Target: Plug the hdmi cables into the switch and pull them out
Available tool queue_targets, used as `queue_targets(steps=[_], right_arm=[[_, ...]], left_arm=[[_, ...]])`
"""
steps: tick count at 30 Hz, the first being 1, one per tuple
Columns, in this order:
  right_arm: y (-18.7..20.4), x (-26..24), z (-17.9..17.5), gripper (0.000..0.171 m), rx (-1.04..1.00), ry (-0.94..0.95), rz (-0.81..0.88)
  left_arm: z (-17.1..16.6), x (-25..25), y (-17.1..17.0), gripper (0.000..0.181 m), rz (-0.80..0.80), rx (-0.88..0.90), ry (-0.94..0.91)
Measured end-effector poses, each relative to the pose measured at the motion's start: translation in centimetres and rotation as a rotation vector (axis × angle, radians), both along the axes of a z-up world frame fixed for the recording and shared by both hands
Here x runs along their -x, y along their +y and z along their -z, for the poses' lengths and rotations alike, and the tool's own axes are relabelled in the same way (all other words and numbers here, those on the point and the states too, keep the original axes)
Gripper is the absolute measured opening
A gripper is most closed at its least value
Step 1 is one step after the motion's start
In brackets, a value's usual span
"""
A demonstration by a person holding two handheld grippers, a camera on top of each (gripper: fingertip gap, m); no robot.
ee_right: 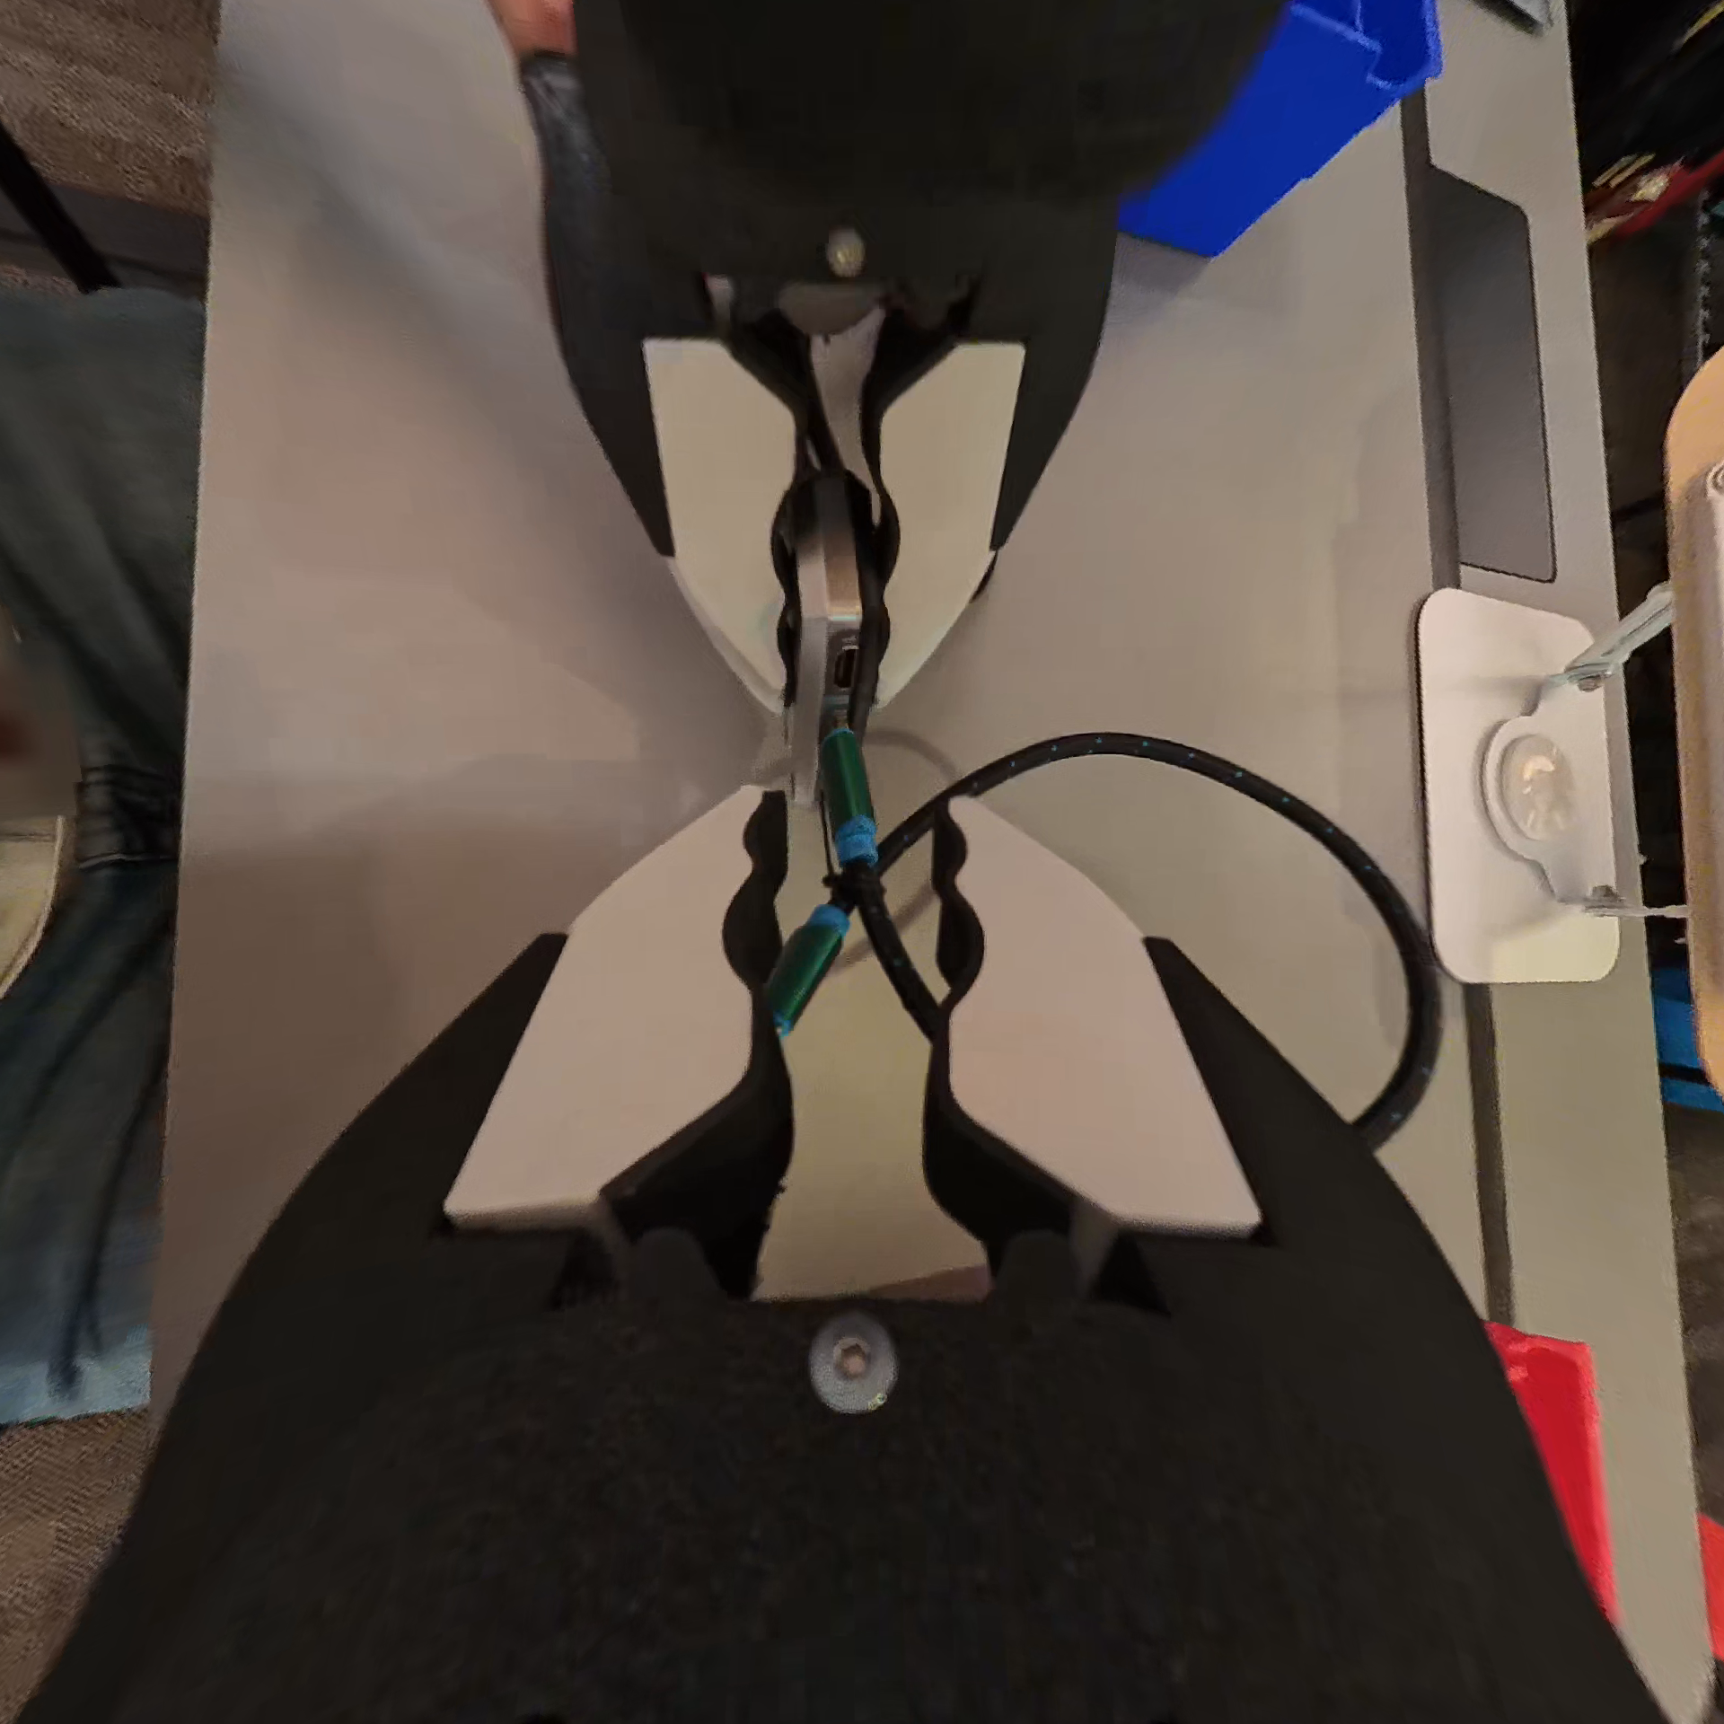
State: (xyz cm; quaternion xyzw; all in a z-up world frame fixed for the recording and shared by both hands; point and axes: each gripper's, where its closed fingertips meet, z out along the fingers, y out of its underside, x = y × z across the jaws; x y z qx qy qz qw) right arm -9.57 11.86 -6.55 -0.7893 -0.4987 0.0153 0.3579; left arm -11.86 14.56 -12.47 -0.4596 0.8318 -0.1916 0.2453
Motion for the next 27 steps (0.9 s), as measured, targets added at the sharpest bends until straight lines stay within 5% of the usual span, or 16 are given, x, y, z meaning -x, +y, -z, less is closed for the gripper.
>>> queue_targets(steps=[4,8,27], right_arm=[[-0.2,-0.6,2.9,0.040,0.136,-0.171,-0.038],[-0.1,-0.3,3.6,0.013,0.214,-0.088,-0.071],[-1.5,0.7,2.0,0.012,0.130,0.140,-0.178]], left_arm=[[-0.6,-0.6,-1.1,0.021,0.044,0.026,-0.017],[-1.0,-0.9,-1.7,0.021,0.053,0.077,-0.039],[-3.1,-0.1,-3.4,0.022,0.103,0.236,-0.215]])
